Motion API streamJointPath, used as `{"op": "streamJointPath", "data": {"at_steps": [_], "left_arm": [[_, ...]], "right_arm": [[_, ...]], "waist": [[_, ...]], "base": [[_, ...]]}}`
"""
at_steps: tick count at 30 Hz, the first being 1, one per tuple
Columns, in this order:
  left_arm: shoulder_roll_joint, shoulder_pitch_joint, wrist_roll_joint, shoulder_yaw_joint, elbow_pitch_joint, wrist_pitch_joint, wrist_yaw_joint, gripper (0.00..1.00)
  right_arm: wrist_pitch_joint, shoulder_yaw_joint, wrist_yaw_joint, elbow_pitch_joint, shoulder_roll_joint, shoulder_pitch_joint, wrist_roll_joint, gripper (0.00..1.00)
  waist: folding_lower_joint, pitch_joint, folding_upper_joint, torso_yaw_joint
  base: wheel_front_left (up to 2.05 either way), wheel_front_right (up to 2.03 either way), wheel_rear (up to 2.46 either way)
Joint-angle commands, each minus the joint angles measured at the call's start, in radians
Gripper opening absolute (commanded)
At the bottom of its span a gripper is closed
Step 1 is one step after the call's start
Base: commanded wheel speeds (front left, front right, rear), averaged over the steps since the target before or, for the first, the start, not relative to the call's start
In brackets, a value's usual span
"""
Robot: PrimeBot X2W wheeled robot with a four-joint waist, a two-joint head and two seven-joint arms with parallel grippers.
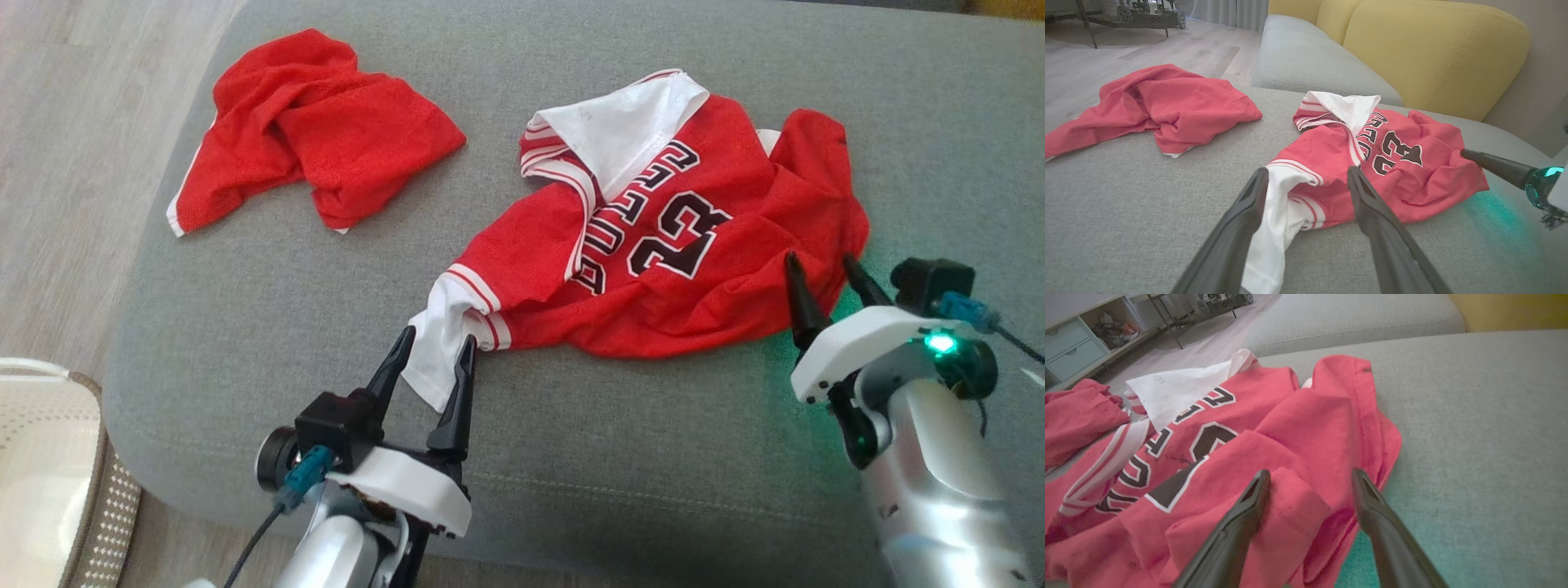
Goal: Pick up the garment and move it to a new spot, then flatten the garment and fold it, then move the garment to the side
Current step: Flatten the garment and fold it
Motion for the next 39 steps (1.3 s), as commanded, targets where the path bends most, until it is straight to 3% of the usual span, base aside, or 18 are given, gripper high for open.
{"op": "streamJointPath", "data": {"at_steps": [1, 7, 8, 9, 10, 16, 21, 30, 34, 35, 36, 37, 39], "left_arm": [[0.001, -0.042, -0.008, 0.027, -0.031, -0.012, 0.004, 1.0], [0.001, -0.048, -0.008, 0.026, -0.028, -0.012, 0.004, 1.0], [0.001, -0.049, -0.008, 0.026, -0.027, -0.012, 0.004, 1.0], [0.001, -0.049, -0.008, 0.026, -0.026, -0.012, 0.004, 1.0], [0.001, -0.048, -0.008, 0.026, -0.025, -0.012, 0.004, 1.0], [0.001, -0.04, -0.008, 0.029, -0.022, -0.012, 0.009, 1.0], [0.001, -0.029, -0.008, 0.031, -0.02, -0.012, 0.013, 1.0], [0.001, -0.009, -0.02, 0.018, -0.03, -0.012, 0.023, 1.0], [0.001, -0.007, -0.028, 0.009, -0.034, -0.012, 0.028, 1.0], [0.001, -0.007, -0.03, 0.007, -0.034, -0.012, 0.028, 1.0], [0.001, -0.006, -0.032, 0.004, -0.033, -0.012, 0.028, 1.0], [0.001, -0.007, -0.033, 0.002, -0.032, -0.012, 0.027, 1.0], [0.001, -0.01, -0.032, 0.0, -0.029, -0.012, 0.025, 1.0]], "right_arm": [[-0.014, 0.029, 0.0, -0.006, 0.002, -0.035, 0.001, 1.0], [-0.017, 0.146, 0.0, 0.048, 0.002, -0.046, 0.082, 1.0], [-0.019, 0.168, 0.0, 0.049, 0.002, -0.046, 0.1, 0.74], [-0.022, 0.188, 0.0, 0.049, 0.002, -0.046, 0.118, 0.33], [-0.027, 0.202, 0.0, 0.048, 0.002, -0.046, 0.13, 0.0], [-0.049, 0.231, 0.0, 0.002, 0.002, -0.028, 0.128, 0.0], [-0.018, 0.187, 0.0, -0.069, 0.002, -0.004, 0.072, 0.0], [0.157, -0.122, 0.0, -0.365, -0.007, 0.033, -0.201, 0.0], [0.25, -0.251, 0.0, -0.437, -0.003, 0.082, -0.283, 0.0], [0.278, -0.282, 0.0, -0.442, -0.002, 0.1, -0.312, 0.21], [0.303, -0.311, 0.0, -0.447, 0.0, 0.117, -0.338, 0.87], [0.321, -0.334, 0.0, -0.448, 0.001, 0.127, -0.343, 1.0], [0.328, -0.338, 0.0, -0.447, 0.001, 0.14, -0.319, 1.0]], "waist": [[0.0, 0.002, 0.0, -0.002], [0.0, 0.005, 0.0, -0.021], [0.0, 0.005, 0.0, -0.025], [0.0, 0.003, 0.0, -0.03], [0.0, 0.001, 0.0, -0.035], [0.0, -0.019, 0.0, -0.065], [0.0, -0.04, 0.0, -0.089], [0.0, -0.08, 0.0, -0.126], [0.0, -0.078, 0.0, -0.124], [0.0, -0.075, 0.0, -0.124], [0.0, -0.073, 0.0, -0.124], [0.0, -0.069, 0.0, -0.123], [0.0, -0.064, 0.0, -0.123]], "base": [[0.0, 0.0, 0.0], [0.0, 0.0, 0.0], [0.0, 0.0, 0.0], [0.0, 0.0, 0.0], [0.0, 0.0, 0.0], [0.0, 0.0, 0.0], [0.0, 0.0, 0.0], [0.0, 0.0, 0.0], [0.0, 0.0, 0.0], [0.0, 0.0, 0.0], [0.0, 0.0, 0.0], [0.0, 0.0, 0.0], [0.0, 0.0, 0.0]]}}
